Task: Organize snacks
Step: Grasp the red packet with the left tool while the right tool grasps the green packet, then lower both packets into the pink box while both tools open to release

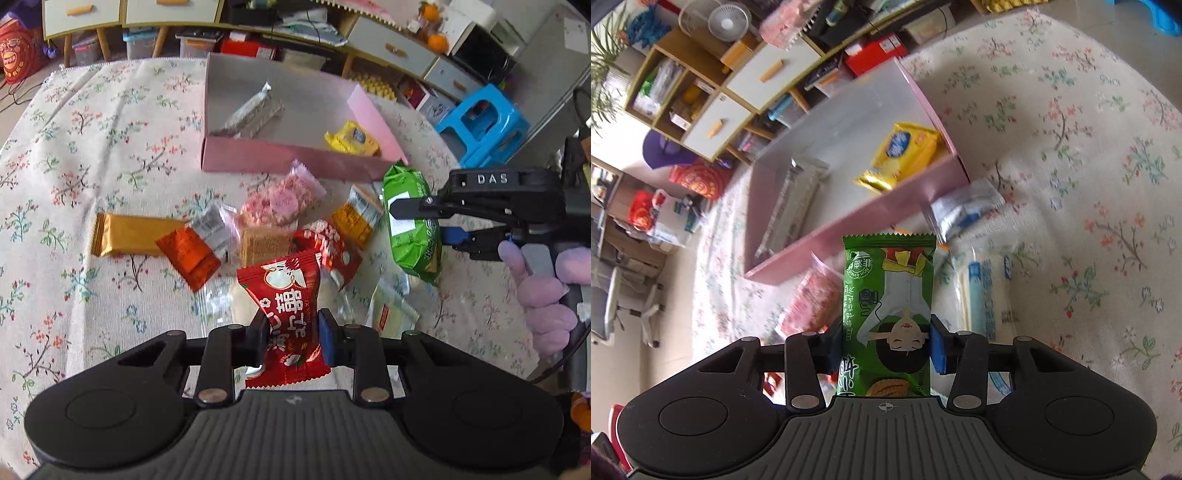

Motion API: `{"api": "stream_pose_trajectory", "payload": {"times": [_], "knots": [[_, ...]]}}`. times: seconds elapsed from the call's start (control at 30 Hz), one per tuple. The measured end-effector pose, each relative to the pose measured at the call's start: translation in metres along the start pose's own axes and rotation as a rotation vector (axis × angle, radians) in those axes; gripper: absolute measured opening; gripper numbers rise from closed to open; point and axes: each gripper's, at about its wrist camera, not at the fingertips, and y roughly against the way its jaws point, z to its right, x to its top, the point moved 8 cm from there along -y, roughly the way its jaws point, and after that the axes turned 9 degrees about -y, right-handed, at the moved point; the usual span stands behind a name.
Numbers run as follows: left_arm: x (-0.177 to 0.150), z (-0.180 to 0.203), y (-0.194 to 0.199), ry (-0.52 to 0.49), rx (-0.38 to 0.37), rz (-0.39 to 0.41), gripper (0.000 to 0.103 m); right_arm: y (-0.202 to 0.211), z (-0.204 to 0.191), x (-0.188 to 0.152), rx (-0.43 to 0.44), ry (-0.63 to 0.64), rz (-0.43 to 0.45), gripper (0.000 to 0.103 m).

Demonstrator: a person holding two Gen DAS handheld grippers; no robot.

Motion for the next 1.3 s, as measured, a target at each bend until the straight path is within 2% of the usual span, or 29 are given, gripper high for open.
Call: {"api": "stream_pose_trajectory", "payload": {"times": [0.33, 0.7, 0.9, 1.0, 1.1, 1.3], "knots": [[0.057, -0.01, -0.002, 0.111, -0.063, 0.161, 0.025, 0.0, -0.011, 0.032, 0.056, -0.009, 0.066, 0.043], [0.106, -0.02, -0.031, 0.189, -0.072, 0.262, 0.025, -0.011, -0.014, 0.073, 0.091, -0.073, 0.112, 0.043], [0.129, -0.023, -0.047, 0.249, -0.083, 0.328, 0.025, -0.017, -0.015, 0.098, 0.132, -0.132, 0.173, 0.043], [0.137, -0.022, -0.062, 0.265, -0.118, 0.312, 0.025, -0.022, -0.016, 0.11, 0.151, -0.147, 0.203, 0.043], [0.141, -0.024, -0.076, 0.265, -0.11, 0.28, 0.025, -0.031, -0.016, 0.117, 0.138, -0.14, 0.223, 0.044], [0.138, -0.04, -0.089, 0.267, 0.001, 0.243, 0.025, -0.049, -0.014, 0.125, 0.126, -0.118, 0.238, 0.044]]}}
